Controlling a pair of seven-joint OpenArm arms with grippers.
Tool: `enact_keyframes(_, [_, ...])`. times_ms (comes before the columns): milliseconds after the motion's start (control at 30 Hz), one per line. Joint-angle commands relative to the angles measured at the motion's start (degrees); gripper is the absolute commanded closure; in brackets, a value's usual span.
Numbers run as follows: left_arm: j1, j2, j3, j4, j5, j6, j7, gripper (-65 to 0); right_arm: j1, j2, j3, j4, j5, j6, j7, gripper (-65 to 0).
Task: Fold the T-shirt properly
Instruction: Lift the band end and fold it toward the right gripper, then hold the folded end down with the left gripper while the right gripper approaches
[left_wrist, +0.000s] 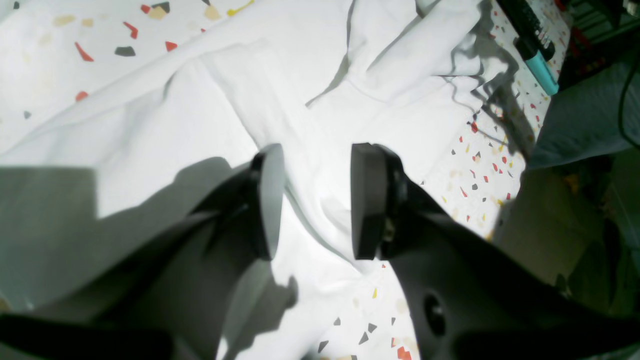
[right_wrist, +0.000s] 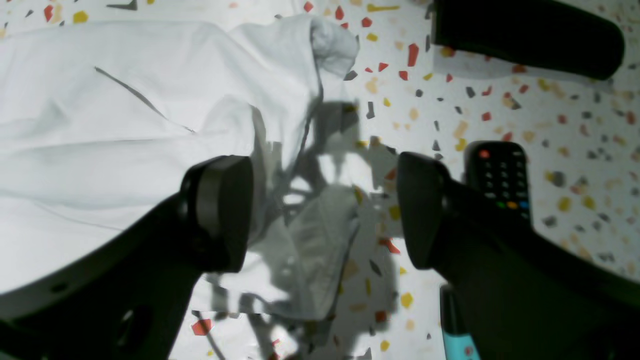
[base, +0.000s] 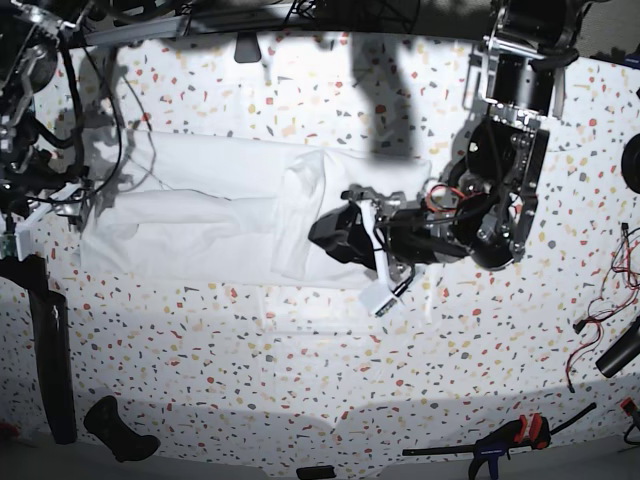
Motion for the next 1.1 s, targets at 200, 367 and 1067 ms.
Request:
enact_keyframes(200, [-1.4, 0.1, -0.1, 1.0, -1.4, -0.5, -1.4, -22.2, 7.9, 6.6, 0.3, -14.2, 11.2, 0.5, -6.9, -43.6])
enact_keyframes(367, [-1.4, 0.1, -0.1, 1.0, -1.2, -0.5, -1.3, -22.2, 14.1, 9.0, 0.3, -28.4, 20.3, 7.8, -10.7, -43.6])
enact_keyframes(1067, [-1.4, 0.1, -0.1, 1.0, -1.2, -0.5, -1.3, -22.2, 14.4, 14.5, 0.0, -49.9, 25.8, 11.7, -9.2, -43.6])
